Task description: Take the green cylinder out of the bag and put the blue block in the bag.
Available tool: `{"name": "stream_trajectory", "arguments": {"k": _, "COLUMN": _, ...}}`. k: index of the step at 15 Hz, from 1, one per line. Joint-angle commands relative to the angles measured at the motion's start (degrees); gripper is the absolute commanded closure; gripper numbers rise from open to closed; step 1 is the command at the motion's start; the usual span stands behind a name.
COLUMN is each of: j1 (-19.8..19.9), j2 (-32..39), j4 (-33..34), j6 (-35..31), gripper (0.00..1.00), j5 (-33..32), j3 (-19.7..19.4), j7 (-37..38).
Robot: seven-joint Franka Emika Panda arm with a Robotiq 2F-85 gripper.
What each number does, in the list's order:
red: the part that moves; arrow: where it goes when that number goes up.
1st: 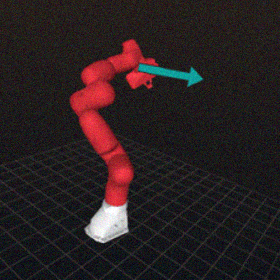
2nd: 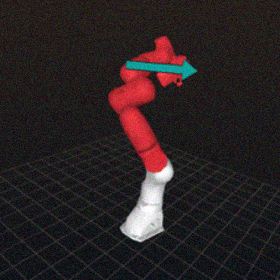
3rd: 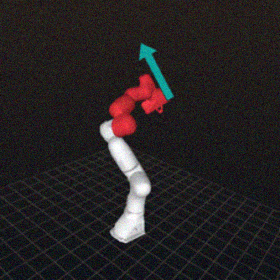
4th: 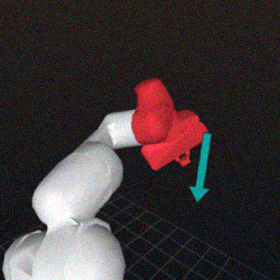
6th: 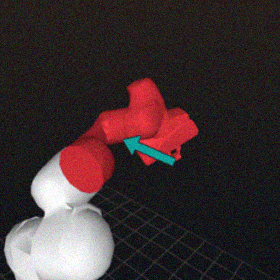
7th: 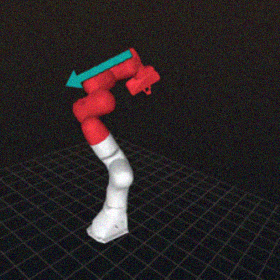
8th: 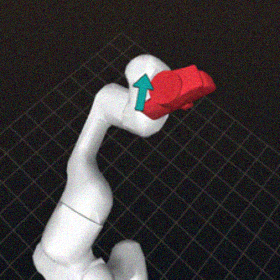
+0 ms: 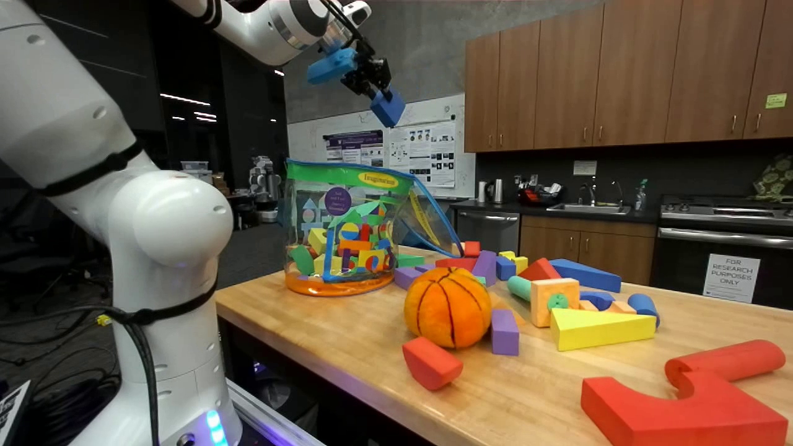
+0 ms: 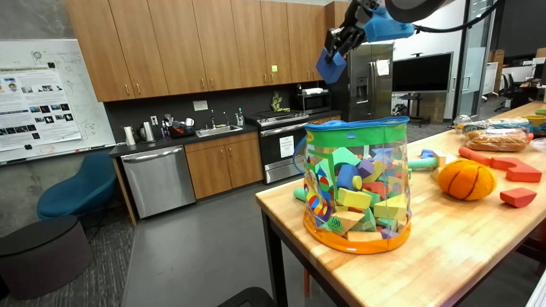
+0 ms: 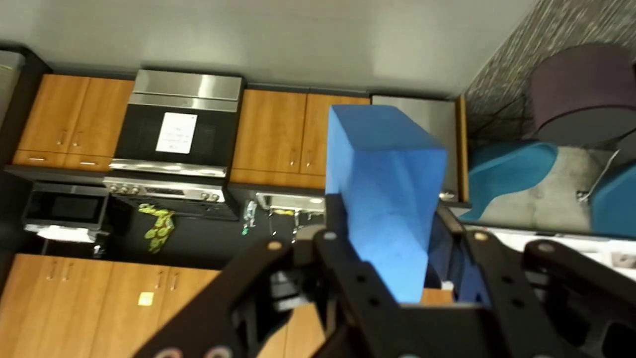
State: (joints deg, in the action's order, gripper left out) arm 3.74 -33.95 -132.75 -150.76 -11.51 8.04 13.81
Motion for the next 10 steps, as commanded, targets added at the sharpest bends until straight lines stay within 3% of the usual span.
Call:
{"name": "stream_trajectory", "arguments": {"k": 1, "j1": -7.62, "j2": -3.66, "j4": -3.53, "j6": 6.24, "gripper": 0.84, "j5": 5.05, "j3": -3.14, "j7": -10.32}}
{"name": "stream_trajectory", "arguments": {"k": 3, "j1": -9.96, "j2": -4.92, "j4": -4.22, "j6": 9.65, "gripper": 0.84, "j5": 6.72, "j3": -3.81, "j7": -14.23}}
{"name": "stream_trajectory", "arguments": {"k": 10, "j1": -9.54, "j2": -7.65, "j4": -4.84, "j6": 17.2, "gripper": 0.84, "j5": 6.07, "j3": -4.45, "j7": -16.97}}
